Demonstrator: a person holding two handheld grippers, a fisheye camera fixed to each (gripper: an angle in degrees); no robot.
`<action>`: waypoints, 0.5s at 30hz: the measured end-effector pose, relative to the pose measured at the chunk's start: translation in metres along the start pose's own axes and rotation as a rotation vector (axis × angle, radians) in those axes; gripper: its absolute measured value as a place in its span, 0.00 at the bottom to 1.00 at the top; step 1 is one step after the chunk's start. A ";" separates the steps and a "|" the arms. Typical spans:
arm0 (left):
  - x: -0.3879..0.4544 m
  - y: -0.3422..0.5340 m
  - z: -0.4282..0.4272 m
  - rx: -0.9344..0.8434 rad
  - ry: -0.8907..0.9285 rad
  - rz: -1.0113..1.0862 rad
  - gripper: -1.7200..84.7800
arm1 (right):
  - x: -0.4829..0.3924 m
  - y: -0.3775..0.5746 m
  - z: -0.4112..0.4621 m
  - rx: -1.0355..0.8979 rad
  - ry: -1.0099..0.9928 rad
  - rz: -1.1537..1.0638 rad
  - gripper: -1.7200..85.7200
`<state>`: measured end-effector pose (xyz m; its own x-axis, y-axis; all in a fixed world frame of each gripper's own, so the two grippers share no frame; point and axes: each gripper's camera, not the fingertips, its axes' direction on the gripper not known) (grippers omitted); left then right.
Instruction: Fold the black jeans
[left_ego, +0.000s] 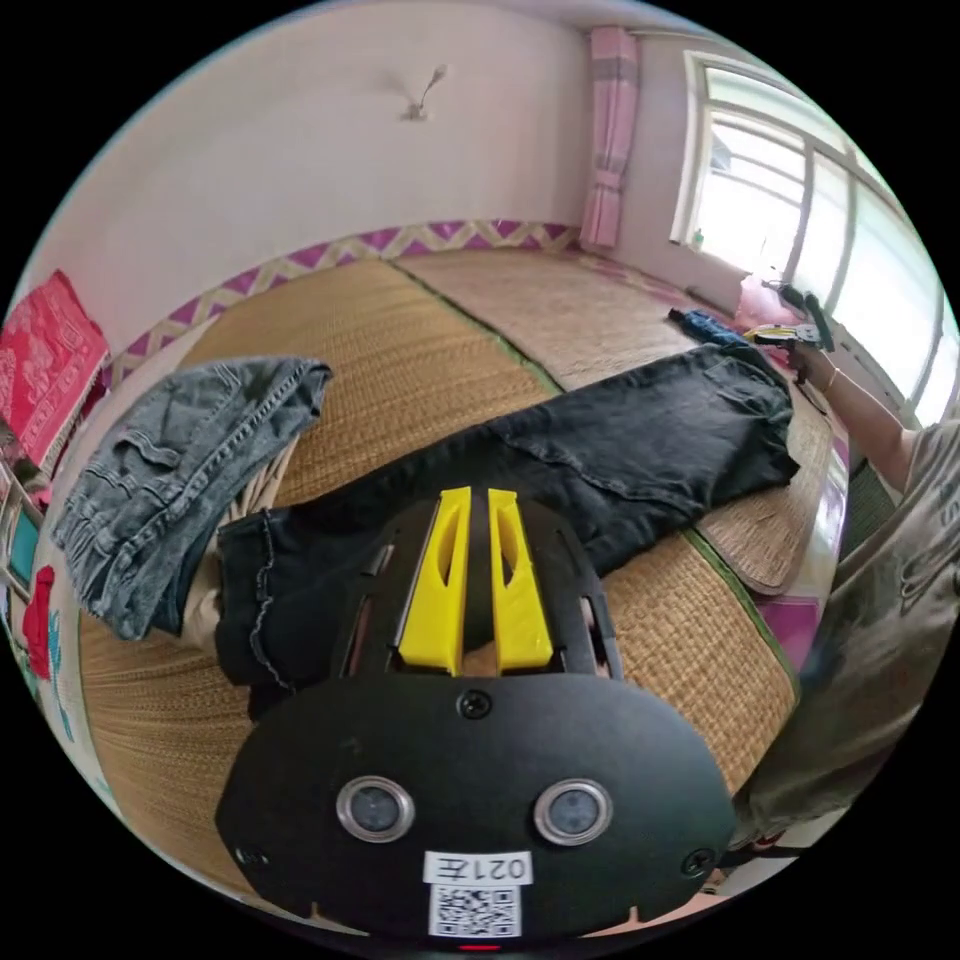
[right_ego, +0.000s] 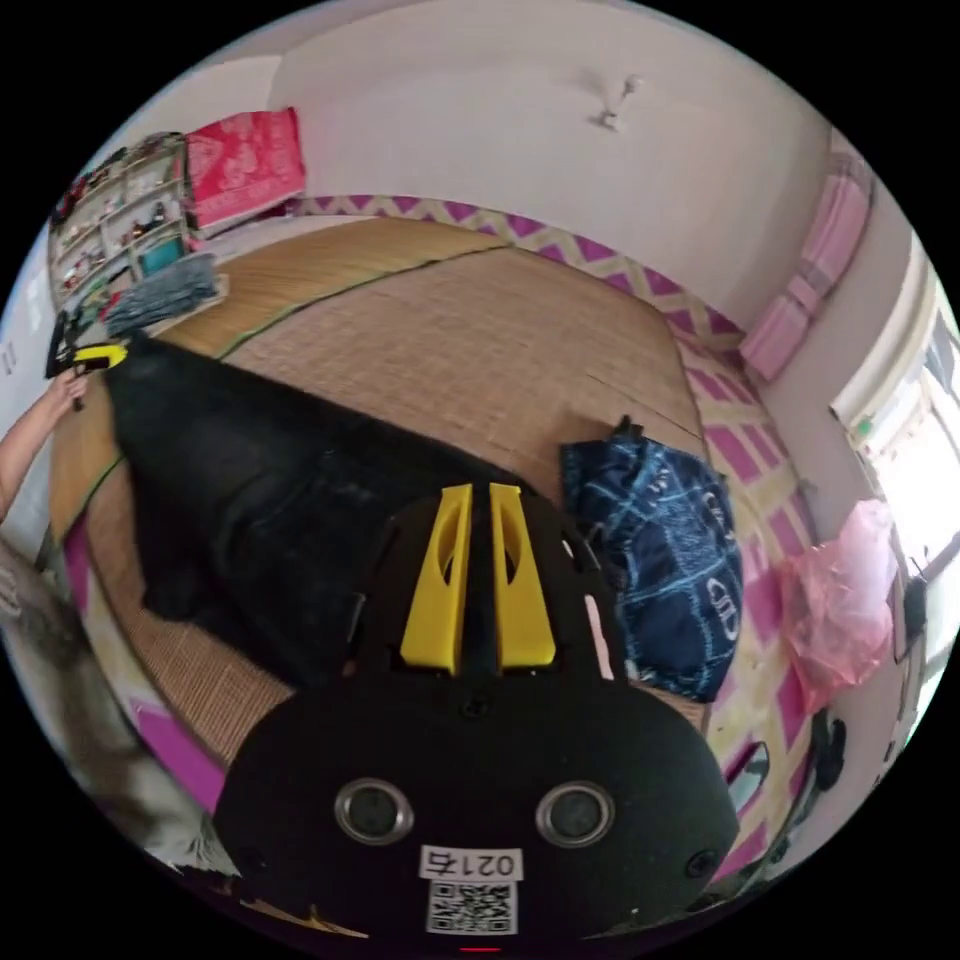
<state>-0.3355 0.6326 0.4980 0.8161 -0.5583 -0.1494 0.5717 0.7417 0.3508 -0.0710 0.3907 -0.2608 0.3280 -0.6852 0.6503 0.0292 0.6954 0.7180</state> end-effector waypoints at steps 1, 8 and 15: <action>0.011 0.009 -0.016 0.018 0.018 0.014 0.08 | -0.016 0.005 -0.016 0.001 -0.087 -0.033 0.07; 0.088 0.039 0.019 -0.124 0.078 0.082 0.05 | -0.145 0.030 -0.004 -0.075 -0.131 -0.247 0.01; 0.074 0.051 -0.023 -0.029 -0.061 0.074 0.01 | -0.187 -0.019 -0.104 0.120 -0.285 -0.255 0.01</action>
<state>-0.2437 0.6373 0.4839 0.8497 -0.5229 -0.0672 0.5133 0.7914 0.3319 -0.0346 0.5283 -0.4215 0.0491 -0.8769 0.4782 -0.0406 0.4766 0.8782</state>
